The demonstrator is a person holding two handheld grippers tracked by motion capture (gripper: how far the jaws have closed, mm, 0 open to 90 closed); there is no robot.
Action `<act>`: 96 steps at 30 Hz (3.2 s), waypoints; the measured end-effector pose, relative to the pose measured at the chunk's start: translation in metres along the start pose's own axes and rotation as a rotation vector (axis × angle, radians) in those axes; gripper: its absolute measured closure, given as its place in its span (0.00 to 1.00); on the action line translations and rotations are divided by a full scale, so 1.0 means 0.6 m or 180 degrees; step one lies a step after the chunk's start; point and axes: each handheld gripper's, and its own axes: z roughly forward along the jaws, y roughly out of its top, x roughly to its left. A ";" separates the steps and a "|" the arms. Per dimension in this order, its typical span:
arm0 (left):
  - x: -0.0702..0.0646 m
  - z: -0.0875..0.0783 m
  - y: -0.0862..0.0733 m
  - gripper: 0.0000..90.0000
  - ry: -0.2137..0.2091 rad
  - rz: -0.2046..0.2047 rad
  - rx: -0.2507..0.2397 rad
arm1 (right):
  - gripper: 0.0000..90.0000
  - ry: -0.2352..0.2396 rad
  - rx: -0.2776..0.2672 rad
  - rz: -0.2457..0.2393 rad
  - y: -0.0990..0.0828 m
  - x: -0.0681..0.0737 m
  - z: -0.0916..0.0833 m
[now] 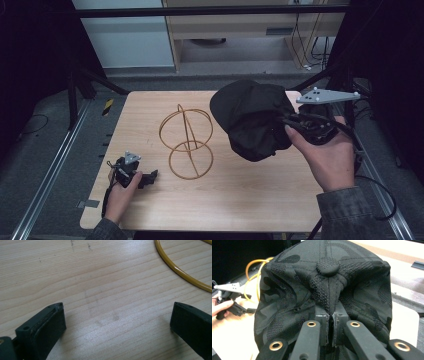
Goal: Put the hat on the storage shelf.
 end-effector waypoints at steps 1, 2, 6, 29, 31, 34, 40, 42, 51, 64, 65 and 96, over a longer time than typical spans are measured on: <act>0.000 0.000 0.000 0.00 0.0000 0.0000 0.0000 | 0.96 0.0000 0.0000 0.0000 0.000 0.000 0.000; 0.000 0.000 0.000 0.00 0.0001 0.0003 -0.0001 | 0.96 0.0005 -0.0013 -0.0011 0.003 0.002 0.002; 0.000 0.000 0.000 0.00 0.0001 0.0001 0.0000 | 0.96 0.0051 -0.0077 -0.0018 0.020 0.013 0.009; 0.000 0.000 0.000 0.00 0.0001 0.0002 0.0001 | 0.96 0.0280 -0.0121 -0.0081 0.061 0.061 0.065; 0.000 0.000 0.000 0.00 0.0000 0.0000 0.0001 | 0.96 0.0300 -0.0126 -0.0083 0.065 0.066 0.070; 0.000 0.000 0.000 0.00 0.0001 0.0002 0.0001 | 0.96 0.0330 -0.0134 -0.0091 0.069 0.072 0.077; 0.000 0.000 0.000 0.00 0.0002 0.0000 -0.0002 | 0.96 0.0385 -0.0123 -0.0105 0.074 0.085 0.092; 0.000 0.000 0.000 0.00 0.0002 -0.0001 -0.0003 | 0.96 0.0397 -0.0126 -0.0117 0.076 0.088 0.095; 0.000 0.000 0.000 0.00 0.0002 -0.0002 -0.0003 | 0.95 0.0428 -0.0121 -0.0159 0.081 0.104 0.109; 0.000 0.000 0.000 0.00 0.0003 -0.0001 -0.0002 | 0.95 0.0501 -0.0086 -0.0196 0.086 0.124 0.132; 0.000 0.000 0.000 0.00 0.0003 -0.0001 -0.0002 | 0.95 0.0496 -0.0081 -0.0211 0.086 0.124 0.135; 0.000 0.000 0.000 0.00 0.0009 0.0008 -0.0002 | 0.95 0.0594 0.0021 -0.0257 0.084 0.149 0.165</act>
